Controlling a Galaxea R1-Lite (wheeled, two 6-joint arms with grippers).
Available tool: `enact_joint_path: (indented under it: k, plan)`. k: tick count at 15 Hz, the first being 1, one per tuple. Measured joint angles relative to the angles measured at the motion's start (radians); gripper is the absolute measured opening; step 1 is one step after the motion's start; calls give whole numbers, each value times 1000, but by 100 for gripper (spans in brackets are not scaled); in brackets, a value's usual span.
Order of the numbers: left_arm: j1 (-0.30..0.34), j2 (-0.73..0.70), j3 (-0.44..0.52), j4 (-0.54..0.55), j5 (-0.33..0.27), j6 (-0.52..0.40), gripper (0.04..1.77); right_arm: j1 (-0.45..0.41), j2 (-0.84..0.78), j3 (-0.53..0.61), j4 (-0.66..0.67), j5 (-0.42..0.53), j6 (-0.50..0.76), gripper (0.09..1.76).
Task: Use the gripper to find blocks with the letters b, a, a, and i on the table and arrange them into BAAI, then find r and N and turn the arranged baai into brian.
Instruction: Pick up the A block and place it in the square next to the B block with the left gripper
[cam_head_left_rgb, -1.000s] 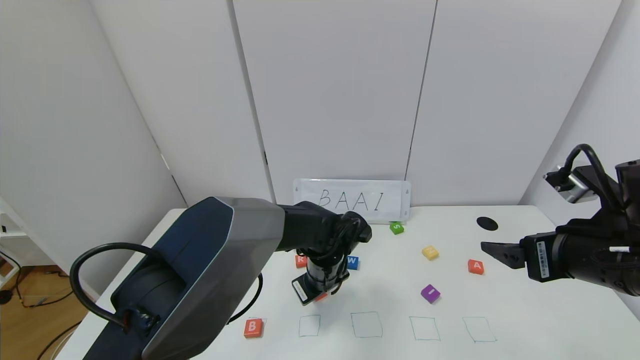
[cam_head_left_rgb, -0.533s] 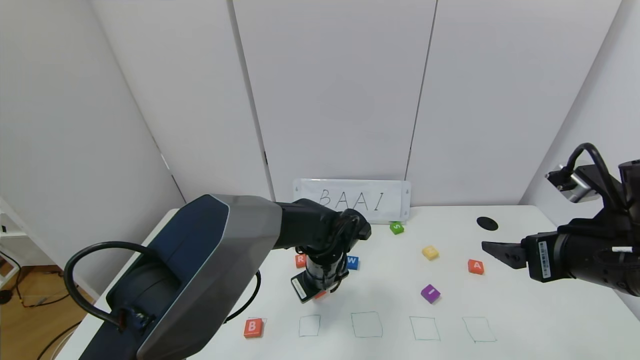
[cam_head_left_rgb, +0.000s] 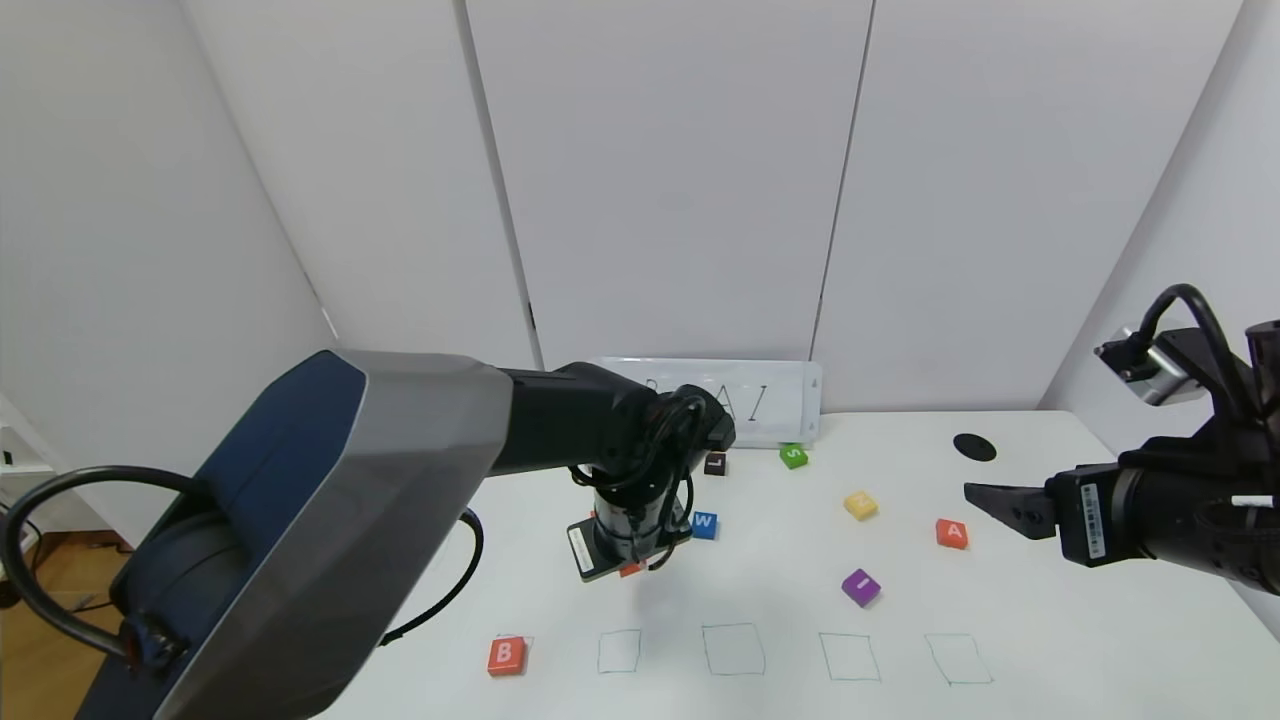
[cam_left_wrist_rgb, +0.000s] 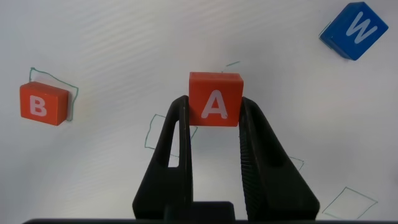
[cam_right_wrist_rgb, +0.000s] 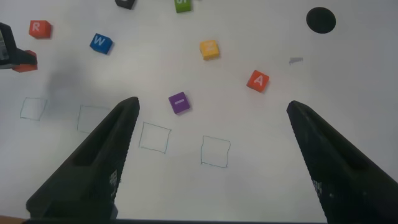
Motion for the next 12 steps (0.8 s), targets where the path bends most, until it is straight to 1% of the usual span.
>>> enact_joint_path:
  k: [3, 6, 9, 10, 12]
  plan:
    - [-5, -59, 100, -35, -7, 94, 50, 0, -2, 0, 0, 0, 0, 171]
    - [-9, -129, 231, -139, -23, 201, 50, 2, -3, 1, 0, 0, 0, 171]
    - [-16, -181, 322, -190, -40, 252, 50, 5, -2, 3, 0, 0, 0, 171]
    - [-23, -194, 351, -199, -52, 266, 50, 6, -2, 5, 0, 0, 0, 171]
    - [-39, -210, 386, -201, -95, 276, 50, 8, -2, 6, 0, 0, 0, 171]
